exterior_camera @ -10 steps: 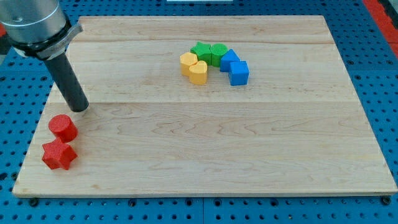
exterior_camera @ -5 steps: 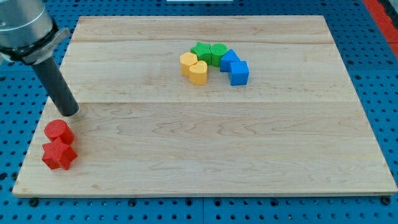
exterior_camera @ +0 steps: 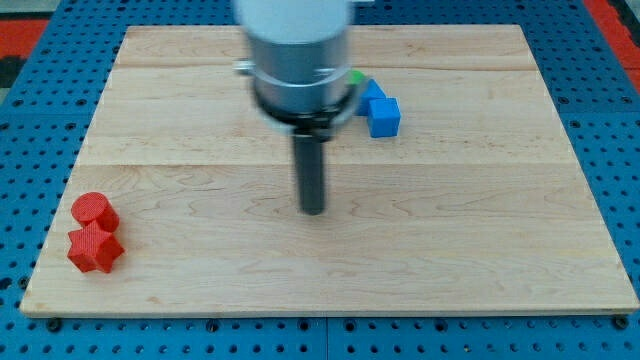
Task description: Slide the blue cube towards bottom left
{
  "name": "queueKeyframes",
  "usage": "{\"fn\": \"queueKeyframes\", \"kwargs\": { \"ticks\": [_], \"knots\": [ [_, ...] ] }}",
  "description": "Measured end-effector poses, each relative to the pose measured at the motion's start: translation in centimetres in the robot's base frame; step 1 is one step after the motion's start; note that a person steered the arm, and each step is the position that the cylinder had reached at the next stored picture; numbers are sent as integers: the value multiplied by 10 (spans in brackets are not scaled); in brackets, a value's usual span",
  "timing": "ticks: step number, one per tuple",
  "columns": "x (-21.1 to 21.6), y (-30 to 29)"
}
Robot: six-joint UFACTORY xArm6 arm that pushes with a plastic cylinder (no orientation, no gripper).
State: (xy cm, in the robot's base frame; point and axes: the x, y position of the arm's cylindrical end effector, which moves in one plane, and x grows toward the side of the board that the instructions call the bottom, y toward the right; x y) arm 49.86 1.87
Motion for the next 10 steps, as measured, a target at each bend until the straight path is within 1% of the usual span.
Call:
{"fn": "queueKeyframes", "kwargs": {
  "ticks": [1, 2, 3, 4, 5, 6, 7, 8, 9, 10],
  "knots": [
    [-36, 86],
    [-90, 140],
    [-146, 131],
    [-152, 69],
    [-92, -1],
    [-75, -14],
    [-80, 52],
    [-30, 46],
    [-11, -41],
    [-11, -77]
  ]
}}
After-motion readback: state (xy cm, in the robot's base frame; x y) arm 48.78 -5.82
